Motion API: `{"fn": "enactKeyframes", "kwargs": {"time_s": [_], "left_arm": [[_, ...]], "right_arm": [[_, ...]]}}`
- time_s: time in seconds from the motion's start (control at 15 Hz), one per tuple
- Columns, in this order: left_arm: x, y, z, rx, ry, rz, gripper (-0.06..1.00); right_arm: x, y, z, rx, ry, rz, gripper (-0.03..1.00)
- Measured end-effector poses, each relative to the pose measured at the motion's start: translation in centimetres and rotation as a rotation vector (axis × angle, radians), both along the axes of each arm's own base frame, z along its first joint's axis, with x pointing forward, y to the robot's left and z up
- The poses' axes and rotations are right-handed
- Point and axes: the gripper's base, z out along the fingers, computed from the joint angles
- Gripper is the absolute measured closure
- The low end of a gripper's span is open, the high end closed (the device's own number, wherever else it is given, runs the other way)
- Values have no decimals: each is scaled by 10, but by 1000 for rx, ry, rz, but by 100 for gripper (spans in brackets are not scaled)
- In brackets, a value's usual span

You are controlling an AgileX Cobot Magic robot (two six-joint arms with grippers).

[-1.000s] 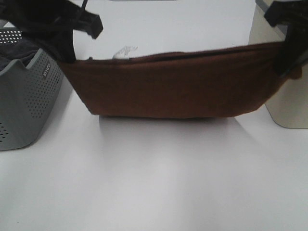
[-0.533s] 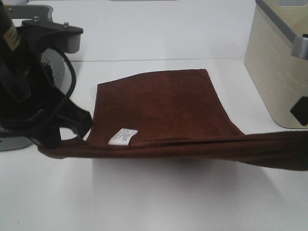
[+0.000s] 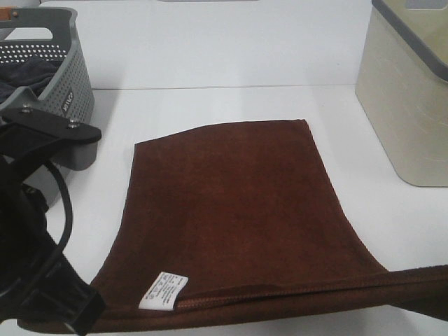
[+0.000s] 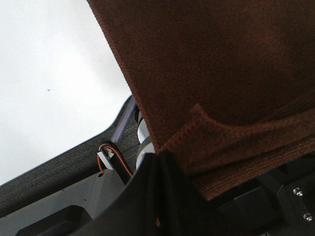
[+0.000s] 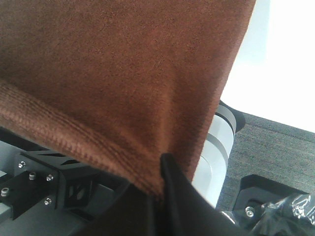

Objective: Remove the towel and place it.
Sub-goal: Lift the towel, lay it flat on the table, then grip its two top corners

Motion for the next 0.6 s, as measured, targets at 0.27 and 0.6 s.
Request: {"fn": "enactKeyframes", "kwargs": {"time_s": [0.27, 0.6], "left_arm": [[-1, 1, -1, 5, 9, 3, 94], [-2, -2, -2, -25, 24, 12, 39]], "right_arm": [[-1, -1, 0, -13, -8, 1, 90], [-1, -3, -1, -37, -8, -2, 35]]}}
